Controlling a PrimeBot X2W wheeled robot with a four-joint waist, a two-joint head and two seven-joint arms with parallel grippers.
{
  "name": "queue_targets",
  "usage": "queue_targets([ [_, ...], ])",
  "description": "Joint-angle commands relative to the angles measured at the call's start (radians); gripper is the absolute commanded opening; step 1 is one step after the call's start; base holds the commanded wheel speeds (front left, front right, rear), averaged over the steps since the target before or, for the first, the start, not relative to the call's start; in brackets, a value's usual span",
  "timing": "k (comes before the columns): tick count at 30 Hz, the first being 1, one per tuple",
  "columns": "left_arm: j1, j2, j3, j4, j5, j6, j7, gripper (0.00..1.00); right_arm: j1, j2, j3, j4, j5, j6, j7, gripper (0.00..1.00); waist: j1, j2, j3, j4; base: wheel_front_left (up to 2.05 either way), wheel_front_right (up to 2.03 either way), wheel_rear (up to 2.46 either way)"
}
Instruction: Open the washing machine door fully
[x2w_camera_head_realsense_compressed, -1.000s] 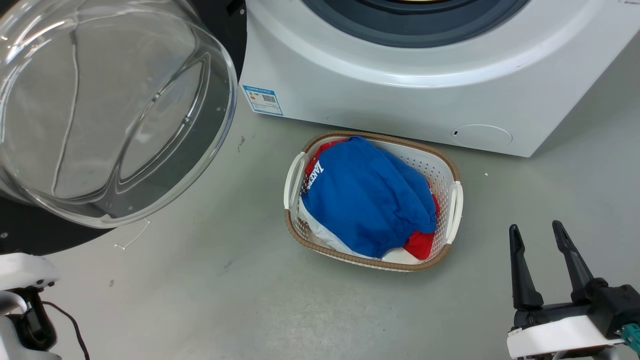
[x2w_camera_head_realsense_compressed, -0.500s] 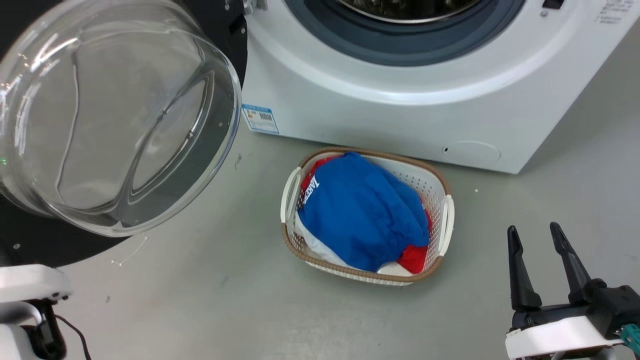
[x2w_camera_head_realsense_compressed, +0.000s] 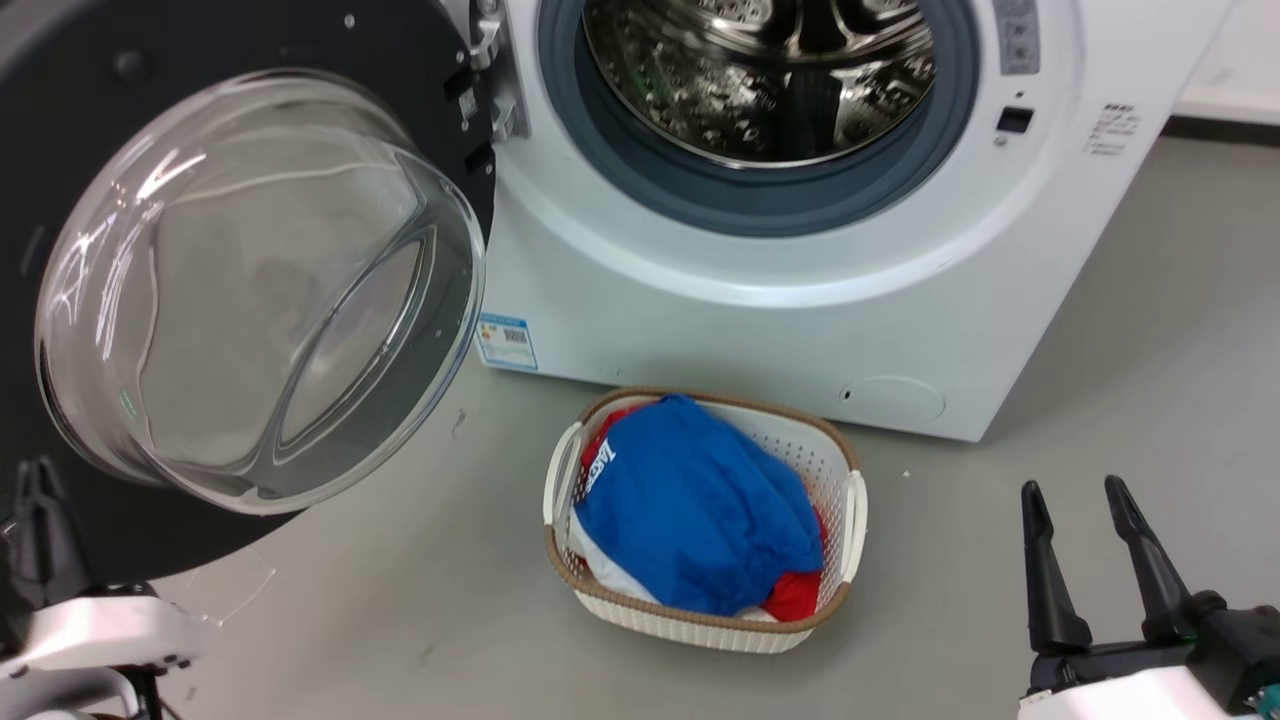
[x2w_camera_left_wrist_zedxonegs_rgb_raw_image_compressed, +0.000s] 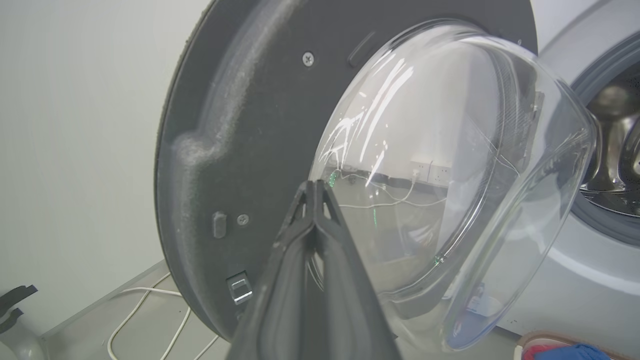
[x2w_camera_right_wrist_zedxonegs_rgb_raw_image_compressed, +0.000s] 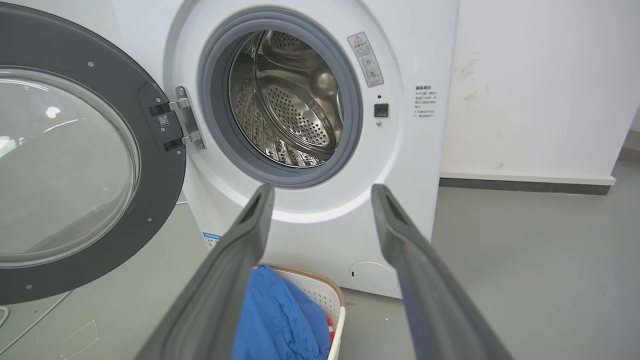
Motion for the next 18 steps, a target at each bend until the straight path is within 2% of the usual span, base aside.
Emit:
queue_targets([
  [1,0.025,-0.013,-0.016,-0.025,0.008,-0.004,0.002,0.0,0.017,0.002,-0.007,-0.012,0.005,0.0,-0.002,1.0,0.0,0.0,-0.04,-0.015,0.0,0.0,0.0],
  [9,0.127,-0.048,-0.113,-0.117,0.017,-0.008,0.002,0.0,0.056,0.002,-0.018,-0.052,0.024,0.0,-0.002,1.0,0.0,0.0,-0.101,-0.047,0.0,0.0,0.0],
  [18,0.193,-0.061,-0.265,-0.195,0.011,0.004,0.002,0.0,0.078,0.002,-0.028,-0.078,0.027,0.0,-0.002,1.0,0.0,0.0,-0.125,-0.095,0.0,0.0,0.0],
])
